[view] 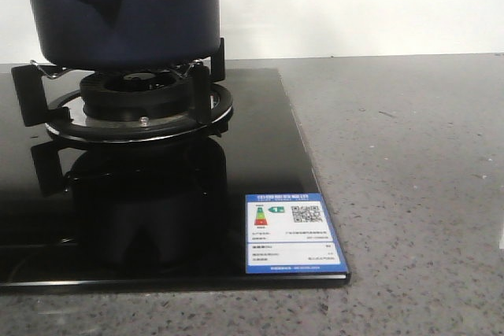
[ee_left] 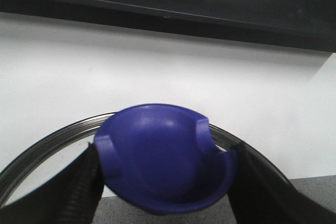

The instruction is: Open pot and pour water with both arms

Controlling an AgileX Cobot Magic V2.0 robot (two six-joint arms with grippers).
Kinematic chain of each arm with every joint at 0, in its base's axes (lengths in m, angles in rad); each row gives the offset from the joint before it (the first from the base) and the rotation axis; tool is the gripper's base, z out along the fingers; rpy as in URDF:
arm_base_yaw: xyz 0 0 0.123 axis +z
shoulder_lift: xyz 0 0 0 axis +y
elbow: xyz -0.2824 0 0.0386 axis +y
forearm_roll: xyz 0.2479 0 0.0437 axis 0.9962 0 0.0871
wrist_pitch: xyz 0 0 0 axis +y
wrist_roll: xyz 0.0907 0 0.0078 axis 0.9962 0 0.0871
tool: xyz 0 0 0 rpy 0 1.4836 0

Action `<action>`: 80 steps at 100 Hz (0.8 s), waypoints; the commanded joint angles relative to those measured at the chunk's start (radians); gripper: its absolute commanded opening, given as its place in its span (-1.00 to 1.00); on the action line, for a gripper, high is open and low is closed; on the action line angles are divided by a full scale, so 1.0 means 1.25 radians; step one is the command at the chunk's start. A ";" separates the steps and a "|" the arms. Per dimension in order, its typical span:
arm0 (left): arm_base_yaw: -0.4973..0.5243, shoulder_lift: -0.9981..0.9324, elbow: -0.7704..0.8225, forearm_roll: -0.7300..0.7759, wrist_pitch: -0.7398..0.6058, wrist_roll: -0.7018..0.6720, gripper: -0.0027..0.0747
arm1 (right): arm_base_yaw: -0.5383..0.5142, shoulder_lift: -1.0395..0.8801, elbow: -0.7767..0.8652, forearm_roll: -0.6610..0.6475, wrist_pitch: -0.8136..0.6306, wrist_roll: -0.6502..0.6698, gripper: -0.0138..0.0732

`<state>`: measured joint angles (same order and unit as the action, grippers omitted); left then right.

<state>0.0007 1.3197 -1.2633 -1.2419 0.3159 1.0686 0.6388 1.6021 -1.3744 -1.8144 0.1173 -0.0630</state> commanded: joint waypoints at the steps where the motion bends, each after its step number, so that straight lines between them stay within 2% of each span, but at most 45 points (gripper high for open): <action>1: 0.002 -0.033 -0.033 -0.028 -0.022 -0.001 0.10 | 0.001 -0.037 -0.031 -0.032 0.028 0.020 0.12; 21: 0.002 -0.033 -0.033 -0.028 -0.022 -0.001 0.10 | 0.001 -0.037 -0.031 -0.032 0.078 0.114 0.12; 31: 0.002 -0.033 -0.033 -0.028 -0.022 -0.001 0.10 | 0.001 -0.037 -0.031 -0.032 0.115 0.196 0.12; 48: 0.002 -0.033 -0.033 -0.028 -0.022 -0.001 0.10 | 0.001 -0.039 -0.031 -0.032 0.188 0.441 0.12; 59: 0.002 -0.033 -0.033 -0.028 -0.022 -0.001 0.10 | 0.001 -0.039 -0.031 -0.032 0.269 0.584 0.12; 80: 0.002 -0.033 -0.033 -0.028 -0.022 -0.001 0.10 | -0.005 -0.053 -0.031 -0.019 0.433 0.918 0.12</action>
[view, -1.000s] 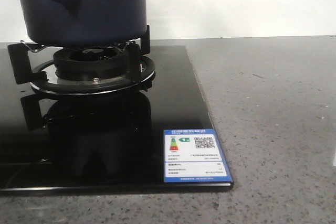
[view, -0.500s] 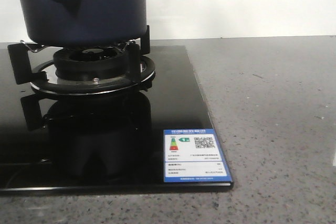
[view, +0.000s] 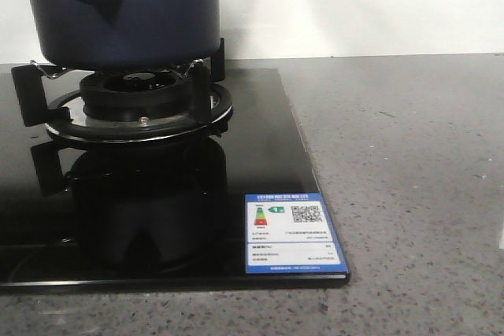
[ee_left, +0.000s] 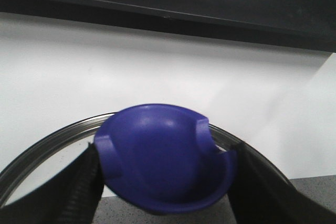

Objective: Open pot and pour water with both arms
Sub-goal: 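Bring the cup back and lower it onto the counter with the right gripper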

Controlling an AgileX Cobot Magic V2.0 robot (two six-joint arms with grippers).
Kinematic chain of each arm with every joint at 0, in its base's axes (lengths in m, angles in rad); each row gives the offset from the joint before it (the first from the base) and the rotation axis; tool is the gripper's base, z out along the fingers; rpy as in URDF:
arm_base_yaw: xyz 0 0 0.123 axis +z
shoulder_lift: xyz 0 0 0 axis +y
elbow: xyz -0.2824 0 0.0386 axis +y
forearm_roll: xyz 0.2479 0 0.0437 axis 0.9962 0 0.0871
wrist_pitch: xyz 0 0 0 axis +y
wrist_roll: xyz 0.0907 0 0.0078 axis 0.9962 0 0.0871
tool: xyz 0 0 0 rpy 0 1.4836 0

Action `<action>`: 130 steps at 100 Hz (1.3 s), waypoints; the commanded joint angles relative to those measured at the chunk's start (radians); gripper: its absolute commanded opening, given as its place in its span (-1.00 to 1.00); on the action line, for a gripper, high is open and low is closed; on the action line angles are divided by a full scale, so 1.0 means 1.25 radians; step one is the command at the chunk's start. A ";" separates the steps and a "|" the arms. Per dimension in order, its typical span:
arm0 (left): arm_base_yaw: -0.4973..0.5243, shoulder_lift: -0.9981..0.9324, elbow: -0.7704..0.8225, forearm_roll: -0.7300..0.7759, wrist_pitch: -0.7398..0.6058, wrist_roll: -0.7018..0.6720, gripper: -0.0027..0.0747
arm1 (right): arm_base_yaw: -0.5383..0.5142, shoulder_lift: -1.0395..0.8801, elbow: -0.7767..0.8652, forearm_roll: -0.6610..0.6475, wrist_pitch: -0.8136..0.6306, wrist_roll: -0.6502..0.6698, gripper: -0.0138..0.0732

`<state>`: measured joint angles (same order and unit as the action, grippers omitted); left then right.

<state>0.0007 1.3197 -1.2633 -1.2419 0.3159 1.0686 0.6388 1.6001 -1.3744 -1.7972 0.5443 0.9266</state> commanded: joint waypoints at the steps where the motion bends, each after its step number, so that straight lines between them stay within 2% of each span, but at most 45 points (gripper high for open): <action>1: 0.002 -0.033 -0.033 -0.028 -0.022 -0.001 0.10 | -0.007 -0.054 -0.031 -0.030 0.095 0.144 0.12; 19: 0.002 -0.033 -0.033 -0.028 -0.022 -0.001 0.10 | -0.058 -0.105 -0.031 0.111 0.070 0.267 0.12; 38: 0.002 -0.033 -0.033 -0.028 -0.022 -0.001 0.10 | -0.166 -0.167 -0.029 0.321 -0.032 0.271 0.12; 53: 0.002 -0.033 -0.033 -0.028 -0.019 -0.001 0.10 | -0.262 -0.221 0.015 0.460 -0.176 0.271 0.12; 71: 0.002 -0.033 -0.033 -0.028 0.008 -0.001 0.10 | -0.327 -0.279 0.133 0.469 -0.274 0.271 0.12; 87: 0.002 -0.033 -0.033 -0.028 0.044 -0.001 0.10 | -0.332 -0.308 0.253 0.468 -0.364 0.271 0.12; 112: 0.002 -0.033 -0.033 -0.028 0.069 -0.001 0.10 | -0.334 -0.311 0.421 0.455 -0.565 0.271 0.12; 130: 0.002 -0.033 -0.033 -0.028 0.072 -0.001 0.10 | -0.377 -0.311 0.505 0.456 -0.646 0.256 0.12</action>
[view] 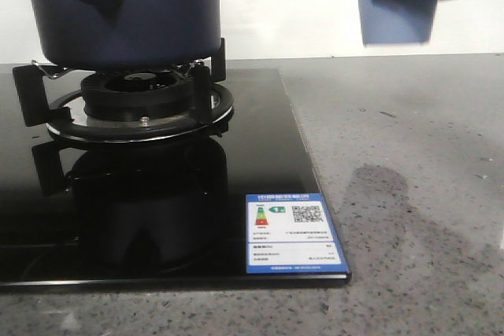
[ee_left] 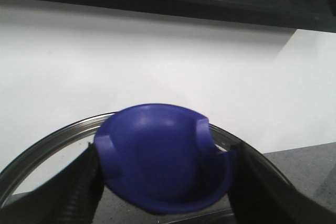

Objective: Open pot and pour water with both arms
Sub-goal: 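Bring the cup back and lower it onto the counter with the right gripper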

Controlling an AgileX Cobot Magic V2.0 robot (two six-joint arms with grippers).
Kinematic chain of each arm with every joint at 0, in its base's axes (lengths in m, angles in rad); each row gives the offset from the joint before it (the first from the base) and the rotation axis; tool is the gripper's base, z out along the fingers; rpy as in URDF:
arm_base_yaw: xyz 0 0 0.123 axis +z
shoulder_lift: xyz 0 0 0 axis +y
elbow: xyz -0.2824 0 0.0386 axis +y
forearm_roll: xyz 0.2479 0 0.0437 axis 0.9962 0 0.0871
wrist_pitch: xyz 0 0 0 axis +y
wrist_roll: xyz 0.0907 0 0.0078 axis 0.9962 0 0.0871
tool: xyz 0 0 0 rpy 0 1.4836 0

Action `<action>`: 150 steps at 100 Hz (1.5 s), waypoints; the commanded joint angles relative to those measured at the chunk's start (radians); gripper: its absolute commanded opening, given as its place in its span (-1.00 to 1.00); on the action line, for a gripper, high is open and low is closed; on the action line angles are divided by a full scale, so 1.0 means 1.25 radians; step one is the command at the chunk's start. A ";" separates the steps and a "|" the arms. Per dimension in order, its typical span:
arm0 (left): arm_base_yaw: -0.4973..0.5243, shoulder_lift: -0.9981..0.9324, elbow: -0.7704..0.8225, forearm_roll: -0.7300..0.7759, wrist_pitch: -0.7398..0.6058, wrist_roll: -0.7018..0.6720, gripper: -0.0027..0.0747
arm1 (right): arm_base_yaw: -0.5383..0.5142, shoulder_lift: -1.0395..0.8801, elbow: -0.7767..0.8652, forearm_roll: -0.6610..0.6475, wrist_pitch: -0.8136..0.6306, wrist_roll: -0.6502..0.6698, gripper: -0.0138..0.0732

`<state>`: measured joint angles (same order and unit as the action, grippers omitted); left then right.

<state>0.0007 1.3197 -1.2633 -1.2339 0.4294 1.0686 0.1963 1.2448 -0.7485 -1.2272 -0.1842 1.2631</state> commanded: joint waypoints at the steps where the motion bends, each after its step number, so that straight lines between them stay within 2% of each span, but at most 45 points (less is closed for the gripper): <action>1: 0.002 -0.033 -0.033 -0.034 -0.017 -0.001 0.10 | -0.028 -0.027 0.009 0.000 -0.067 -0.015 0.12; 16: 0.002 -0.033 -0.033 -0.034 -0.014 -0.001 0.10 | -0.086 0.000 0.039 0.012 -0.179 -0.033 0.12; 33: 0.002 -0.033 -0.033 -0.034 -0.011 -0.001 0.10 | -0.133 0.073 0.046 0.076 -0.262 -0.079 0.12; 68: 0.002 -0.033 -0.033 -0.034 0.006 -0.001 0.10 | -0.134 0.193 0.046 0.096 -0.401 -0.119 0.12; 98: 0.002 -0.033 -0.033 -0.034 0.006 -0.001 0.10 | -0.134 0.195 0.046 0.081 -0.414 -0.210 0.15; 122: 0.002 -0.033 -0.033 -0.034 0.006 -0.001 0.10 | -0.134 0.193 0.042 0.090 -0.417 -0.214 0.54; 150: 0.002 -0.033 -0.033 -0.034 0.006 -0.001 0.10 | -0.136 0.139 0.041 0.088 -0.448 -0.215 0.55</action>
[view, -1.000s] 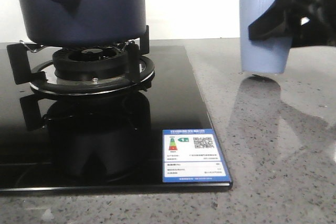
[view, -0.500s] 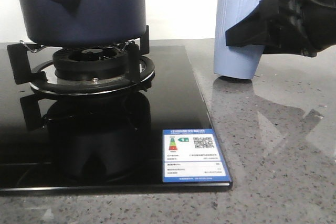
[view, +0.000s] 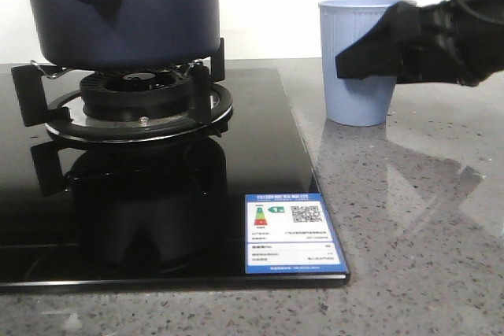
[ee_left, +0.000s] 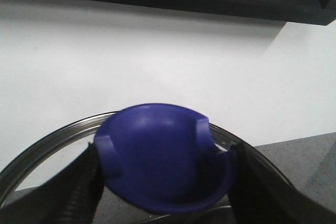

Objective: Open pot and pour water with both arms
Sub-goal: 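Bring the cup back and lower it onto the counter with the right gripper, then open the right gripper and withdraw it from the cup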

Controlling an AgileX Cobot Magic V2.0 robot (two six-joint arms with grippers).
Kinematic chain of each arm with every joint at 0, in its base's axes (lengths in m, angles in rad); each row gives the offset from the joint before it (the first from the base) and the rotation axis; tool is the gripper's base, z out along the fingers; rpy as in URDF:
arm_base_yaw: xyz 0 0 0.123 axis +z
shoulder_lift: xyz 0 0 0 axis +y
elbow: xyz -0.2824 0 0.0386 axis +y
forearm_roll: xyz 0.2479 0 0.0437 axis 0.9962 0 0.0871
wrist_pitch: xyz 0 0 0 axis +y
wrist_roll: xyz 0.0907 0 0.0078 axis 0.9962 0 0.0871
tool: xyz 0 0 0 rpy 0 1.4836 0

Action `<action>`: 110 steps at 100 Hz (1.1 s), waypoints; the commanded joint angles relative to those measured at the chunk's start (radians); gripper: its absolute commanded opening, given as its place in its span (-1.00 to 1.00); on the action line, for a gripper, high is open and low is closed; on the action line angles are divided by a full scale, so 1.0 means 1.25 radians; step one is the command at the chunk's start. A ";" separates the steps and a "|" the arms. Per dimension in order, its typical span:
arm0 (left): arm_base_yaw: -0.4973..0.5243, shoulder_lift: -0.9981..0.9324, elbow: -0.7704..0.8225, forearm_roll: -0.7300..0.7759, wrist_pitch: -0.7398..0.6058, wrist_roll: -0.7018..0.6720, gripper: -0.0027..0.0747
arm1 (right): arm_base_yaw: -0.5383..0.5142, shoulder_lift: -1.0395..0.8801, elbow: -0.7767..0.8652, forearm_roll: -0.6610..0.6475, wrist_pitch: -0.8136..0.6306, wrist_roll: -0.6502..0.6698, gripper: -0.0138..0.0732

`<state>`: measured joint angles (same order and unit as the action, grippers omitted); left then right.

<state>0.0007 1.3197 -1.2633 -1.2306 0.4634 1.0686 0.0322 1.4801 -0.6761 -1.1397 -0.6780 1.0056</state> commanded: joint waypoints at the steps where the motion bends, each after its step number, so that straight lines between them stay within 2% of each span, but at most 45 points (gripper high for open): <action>1: 0.002 -0.033 -0.033 -0.037 -0.021 -0.001 0.10 | -0.004 -0.051 -0.017 0.016 -0.053 -0.009 0.55; 29: 0.002 -0.033 -0.033 -0.037 -0.021 -0.001 0.10 | -0.004 -0.156 -0.017 -0.063 -0.025 -0.001 0.55; 52: 0.002 -0.033 -0.033 -0.037 -0.021 -0.001 0.10 | -0.004 -0.240 -0.017 -0.120 0.044 0.065 0.55; 63: 0.002 -0.033 -0.033 -0.037 -0.021 -0.001 0.10 | -0.004 -0.280 -0.017 -0.117 0.075 0.068 0.55; 83: 0.002 -0.033 -0.033 -0.037 -0.021 -0.001 0.10 | -0.004 -0.364 -0.017 -0.059 0.231 0.069 0.53; 93: 0.002 -0.033 -0.033 -0.037 -0.019 -0.001 0.10 | -0.004 -0.410 -0.017 -0.057 0.275 0.069 0.51; 102: 0.002 -0.033 -0.033 -0.037 0.002 -0.001 0.10 | -0.004 -0.445 -0.017 -0.051 0.286 0.069 0.26; 110: 0.002 -0.033 -0.033 -0.037 0.026 -0.001 0.10 | -0.004 -0.468 -0.017 -0.042 0.297 0.069 -0.18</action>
<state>0.0007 1.3197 -1.2633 -1.2306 0.4896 1.0686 0.0322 0.9362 -0.6744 -1.2286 -0.3082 1.0886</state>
